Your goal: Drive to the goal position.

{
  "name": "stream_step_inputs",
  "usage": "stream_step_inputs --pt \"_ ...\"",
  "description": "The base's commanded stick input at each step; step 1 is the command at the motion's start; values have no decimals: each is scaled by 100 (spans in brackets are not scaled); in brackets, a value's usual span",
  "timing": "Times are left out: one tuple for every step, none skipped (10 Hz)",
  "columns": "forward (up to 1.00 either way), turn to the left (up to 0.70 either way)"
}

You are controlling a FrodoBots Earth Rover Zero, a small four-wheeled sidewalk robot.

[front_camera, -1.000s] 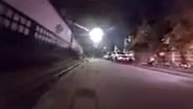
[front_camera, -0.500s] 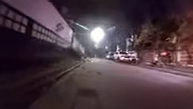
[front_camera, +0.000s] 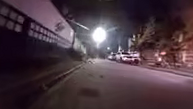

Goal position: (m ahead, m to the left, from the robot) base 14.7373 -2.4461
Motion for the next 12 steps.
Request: stream_step_inputs --pt "70 -19" --pt "70 -7" --pt "70 0" --pt "70 0" --pt "70 0" --pt "70 0" --pt "70 0" --pt "70 0" --pt "70 0" --pt "70 0" --pt "70 0" --pt "70 0"
